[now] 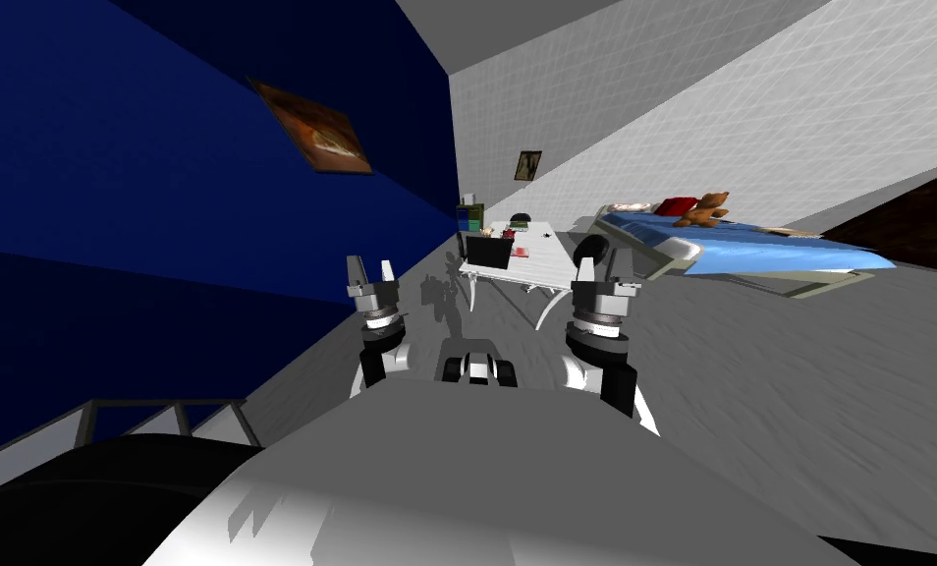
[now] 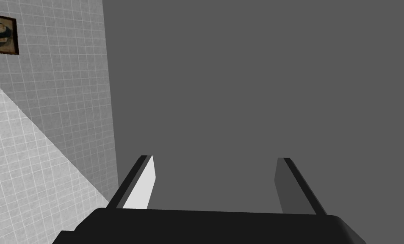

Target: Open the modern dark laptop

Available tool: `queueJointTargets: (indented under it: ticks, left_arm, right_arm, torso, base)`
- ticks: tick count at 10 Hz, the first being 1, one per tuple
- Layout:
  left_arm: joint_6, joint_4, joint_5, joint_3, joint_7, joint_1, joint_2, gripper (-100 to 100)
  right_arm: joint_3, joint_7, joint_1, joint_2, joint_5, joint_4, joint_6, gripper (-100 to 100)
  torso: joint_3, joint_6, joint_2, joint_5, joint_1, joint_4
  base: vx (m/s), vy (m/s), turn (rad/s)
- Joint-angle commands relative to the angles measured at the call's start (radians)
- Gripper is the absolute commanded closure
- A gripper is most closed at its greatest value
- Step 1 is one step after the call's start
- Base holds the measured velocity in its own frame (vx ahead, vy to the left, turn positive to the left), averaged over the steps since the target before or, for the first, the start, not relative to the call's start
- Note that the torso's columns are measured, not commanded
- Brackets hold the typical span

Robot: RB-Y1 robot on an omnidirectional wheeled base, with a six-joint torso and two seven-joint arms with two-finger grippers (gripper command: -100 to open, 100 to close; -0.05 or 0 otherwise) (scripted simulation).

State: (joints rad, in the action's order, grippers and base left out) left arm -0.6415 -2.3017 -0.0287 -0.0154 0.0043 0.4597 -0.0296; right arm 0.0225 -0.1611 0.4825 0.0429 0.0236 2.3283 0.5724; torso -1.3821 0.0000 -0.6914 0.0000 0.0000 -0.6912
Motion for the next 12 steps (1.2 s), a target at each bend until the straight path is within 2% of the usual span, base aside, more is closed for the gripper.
queueJointTargets:
  ticks: [1,7,8,10,11,12]
  left_arm:
    - [0.0,0.0,0.0,0.0,0.0,0.0,0.0,0]
    - [0.0,0.0,0.0,0.0,0.0,0.0,0.0,0]
    - [0.0,0.0,0.0,0.0,0.0,0.0,0.0,0]
    - [0.0,0.0,0.0,0.0,0.0,0.0,0.0,0]
    - [0.0,0.0,0.0,0.0,0.0,0.0,0.0,0]
    - [0.0,0.0,0.0,0.0,0.0,0.0,0.0,0]
  right_arm:
    - [-0.005,-0.041,0.0,0.046,-0.014,-0.002,-0.025,-100]
    - [-0.023,-0.2,0.001,0.112,-0.071,-0.001,-0.127,-100]
    - [-0.023,-0.209,0.001,0.112,-0.071,-0.001,-0.127,-100]
    - [-0.032,-0.274,0.003,0.127,-0.097,0.004,-0.173,-100]
    - [-0.032,-0.287,0.003,0.127,-0.097,0.004,-0.173,-100]
    - [-0.036,-0.324,0.003,0.133,-0.111,0.006,-0.197,-100]
  torso:
    - [-0.07,0.0,-0.032,0.0,0.002,-0.033]
    - [-0.095,0.0,-0.045,0.0,0.001,-0.046]
    - [-0.095,0.0,-0.046,0.001,0.002,-0.047]
    - [-0.092,0.0,-0.049,-0.001,-0.002,-0.048]
    - [-0.094,0.0,-0.046,0.0,-0.001,-0.047]
    - [-0.094,0.0,-0.046,0.0,-0.001,-0.047]
  base:
    - [0.059,0.051,-0.001]
    - [0.102,0.092,0.001]
    - [0.078,0.085,-0.003]
    - [0.083,0.073,0.003]
    - [0.09,0.068,-0.003]
    - [0.087,0.091,0.004]
